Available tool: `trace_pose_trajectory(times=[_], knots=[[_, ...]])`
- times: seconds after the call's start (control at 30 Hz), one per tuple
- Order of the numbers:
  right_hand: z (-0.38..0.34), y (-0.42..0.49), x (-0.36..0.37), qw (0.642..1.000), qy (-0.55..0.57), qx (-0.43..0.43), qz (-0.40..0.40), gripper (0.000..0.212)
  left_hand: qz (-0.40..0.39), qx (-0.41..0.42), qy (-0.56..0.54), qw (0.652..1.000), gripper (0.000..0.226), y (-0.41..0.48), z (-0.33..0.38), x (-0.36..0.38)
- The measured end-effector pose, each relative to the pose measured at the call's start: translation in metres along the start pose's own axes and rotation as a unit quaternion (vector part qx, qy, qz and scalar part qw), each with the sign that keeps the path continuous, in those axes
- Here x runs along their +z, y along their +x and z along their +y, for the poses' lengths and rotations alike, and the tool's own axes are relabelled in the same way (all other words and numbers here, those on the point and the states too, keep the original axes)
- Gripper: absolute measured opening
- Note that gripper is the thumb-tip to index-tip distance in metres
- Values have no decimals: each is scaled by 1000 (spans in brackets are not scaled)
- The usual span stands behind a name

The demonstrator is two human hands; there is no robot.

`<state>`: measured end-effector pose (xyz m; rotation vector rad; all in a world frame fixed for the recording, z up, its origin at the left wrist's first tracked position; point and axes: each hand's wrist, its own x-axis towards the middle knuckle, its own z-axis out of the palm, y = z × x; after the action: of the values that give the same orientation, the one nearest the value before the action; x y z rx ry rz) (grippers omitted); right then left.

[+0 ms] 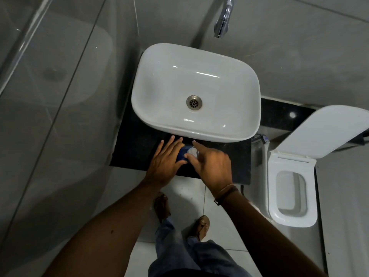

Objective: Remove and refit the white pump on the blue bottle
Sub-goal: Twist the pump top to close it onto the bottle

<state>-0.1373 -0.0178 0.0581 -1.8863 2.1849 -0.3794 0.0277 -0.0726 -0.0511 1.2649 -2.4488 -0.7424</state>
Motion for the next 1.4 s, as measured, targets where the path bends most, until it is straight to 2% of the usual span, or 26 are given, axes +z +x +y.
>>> trace_pose_trajectory(times=[0.13, 0.3, 0.43, 0.53, 0.63, 0.7, 0.8, 0.87, 1.03, 1.17, 1.4], knots=[[-9, 0, 7, 997, 51, 54, 19, 53, -9, 3, -1, 1000, 68, 0, 1, -4], [-9, -1, 7, 996, 59, 63, 14, 57, -11, 4, -4, 1000, 71, 0, 4, -7], [3, -7, 7, 991, 108, 74, -23, 92, -11, 8, -12, 1000, 82, -1, 2, -6], [26, -17, 15, 977, 175, 113, -34, 104, -19, -9, -14, 1000, 66, 0, -1, -3], [40, -16, 26, 952, 241, 161, -97, 100, -17, -14, -24, 999, 62, 0, 1, -2], [39, -12, 32, 935, 292, 162, -121, 89, -24, -34, -46, 998, 61, -1, 3, -3], [35, -8, 43, 929, 330, 135, -104, 64, -32, -82, -115, 989, 60, -4, 7, -6], [31, -9, 49, 930, 331, 140, -82, 58, -27, -90, -155, 983, 59, -6, 8, -10], [-4, 2, 58, 924, 351, 138, -64, 58, 4, -96, -179, 979, 54, -20, -13, -32], [-48, 23, 70, 918, 367, 120, -88, 59, 54, -137, -170, 974, 51, -36, -41, -56], [-99, 44, 91, 909, 380, 134, -109, 60, 95, -213, -167, 958, 58, -46, -62, -82]])
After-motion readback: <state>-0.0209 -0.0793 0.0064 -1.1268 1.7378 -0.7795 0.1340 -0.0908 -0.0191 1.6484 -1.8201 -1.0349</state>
